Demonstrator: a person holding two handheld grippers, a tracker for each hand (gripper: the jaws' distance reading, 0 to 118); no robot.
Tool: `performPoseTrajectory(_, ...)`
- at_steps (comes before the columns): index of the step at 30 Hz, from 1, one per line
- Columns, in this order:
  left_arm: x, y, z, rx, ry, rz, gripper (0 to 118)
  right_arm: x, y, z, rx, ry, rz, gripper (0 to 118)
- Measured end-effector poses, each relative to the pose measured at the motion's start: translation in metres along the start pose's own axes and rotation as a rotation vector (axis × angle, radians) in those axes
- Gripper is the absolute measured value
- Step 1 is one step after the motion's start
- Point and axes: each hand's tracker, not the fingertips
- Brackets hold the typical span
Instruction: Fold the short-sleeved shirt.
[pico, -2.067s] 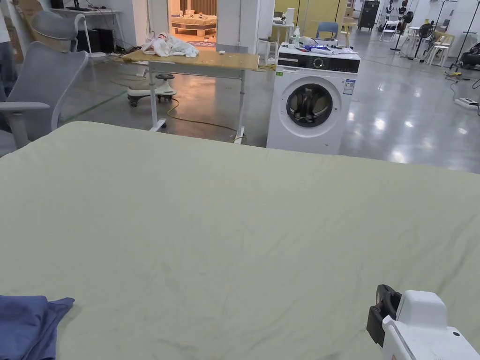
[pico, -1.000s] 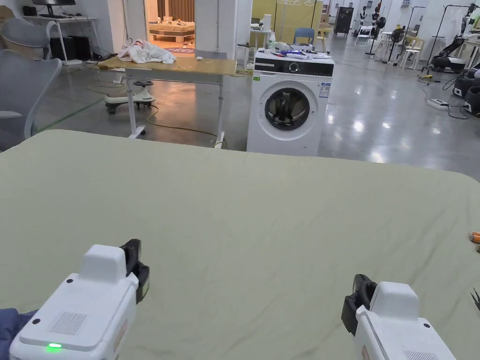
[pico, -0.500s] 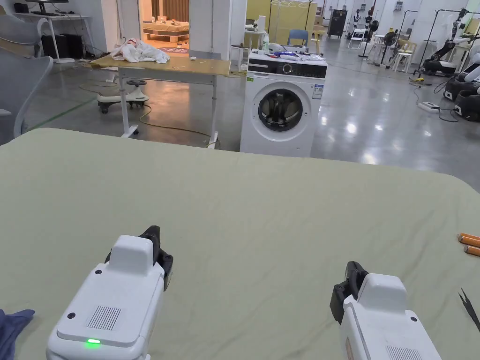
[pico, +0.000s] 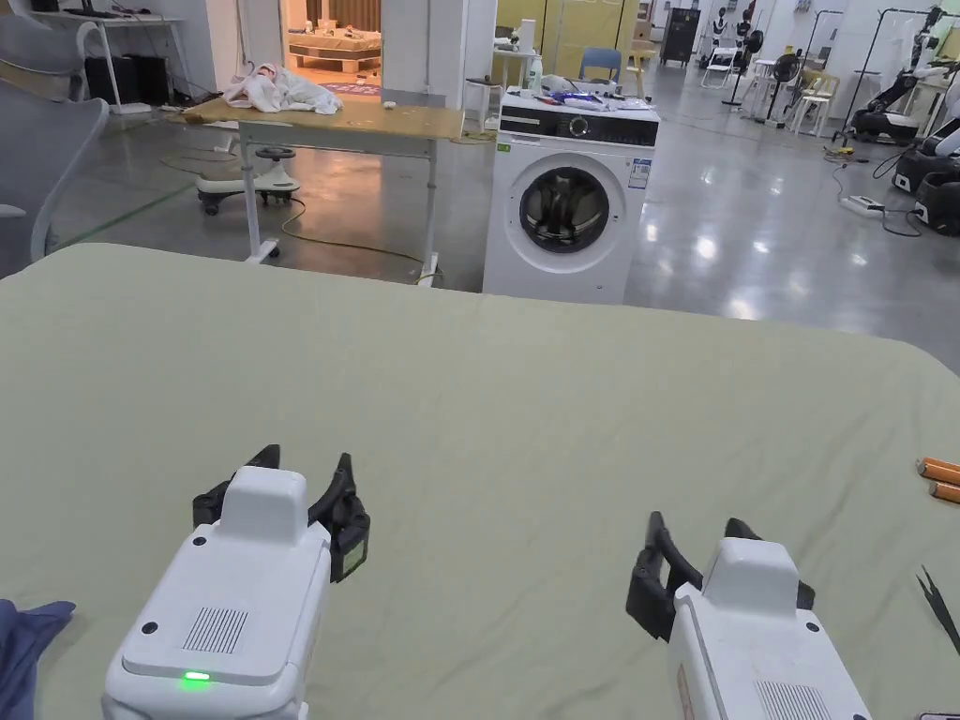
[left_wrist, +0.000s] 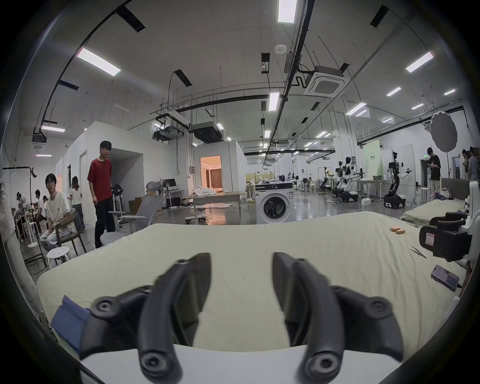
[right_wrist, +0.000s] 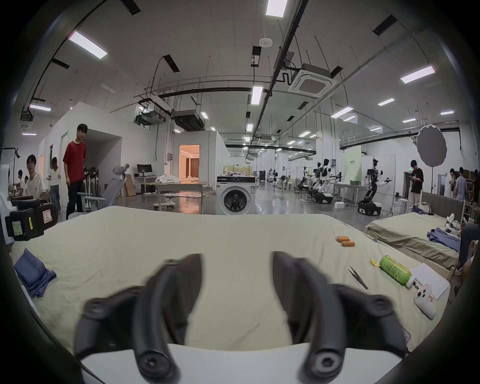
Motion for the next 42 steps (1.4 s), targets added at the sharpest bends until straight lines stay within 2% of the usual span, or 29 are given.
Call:
performPoseTrajectory(1, 0.0, -0.001, 0.0, -0.001, -0.003, 0.002, 60, 0.0, 0.0, 0.0, 0.0, -0.001, -0.001, 76)
performPoseTrajectory(3, 0.0, -0.002, 0.001, 0.004, 0.001, 0.002, 67, -0.001, -0.001, 0.001, 0.011, -0.017, 0.008, 77)
performPoseTrajectory(6, 0.0, -0.002, 0.0, 0.0, 0.008, 0.002, 83, -0.001, -0.001, 0.001, 0.025, -0.024, 0.014, 88)
performPoseTrajectory(7, -0.001, -0.003, 0.0, 0.001, 0.007, 0.002, 83, -0.001, -0.001, 0.001, 0.026, -0.025, 0.013, 91)
performPoseTrajectory(17, -0.005, 0.0, -0.003, 0.004, 0.013, 0.025, 84, -0.002, 0.004, -0.002, 0.043, -0.013, 0.007, 98)
performPoseTrajectory(22, -0.008, 0.003, -0.005, 0.01, 0.015, 0.015, 87, -0.001, 0.005, -0.006, 0.034, -0.001, -0.014, 106)
performPoseTrajectory(28, -0.011, 0.002, -0.004, 0.013, 0.001, 0.014, 91, -0.001, 0.003, -0.01, 0.045, -0.011, -0.013, 107)
performPoseTrajectory(33, -0.011, 0.0, -0.004, 0.011, 0.004, 0.042, 92, -0.007, 0.004, -0.018, -0.009, -0.092, -0.031, 107)
performPoseTrajectory(37, -0.009, 0.004, -0.007, 0.013, 0.024, 0.033, 100, -0.006, 0.01, -0.023, -0.052, -0.09, -0.08, 107)
performPoseTrajectory(42, -0.012, 0.008, -0.008, 0.031, 0.017, 0.022, 100, -0.001, 0.019, -0.029, -0.14, -0.106, -0.175, 107)
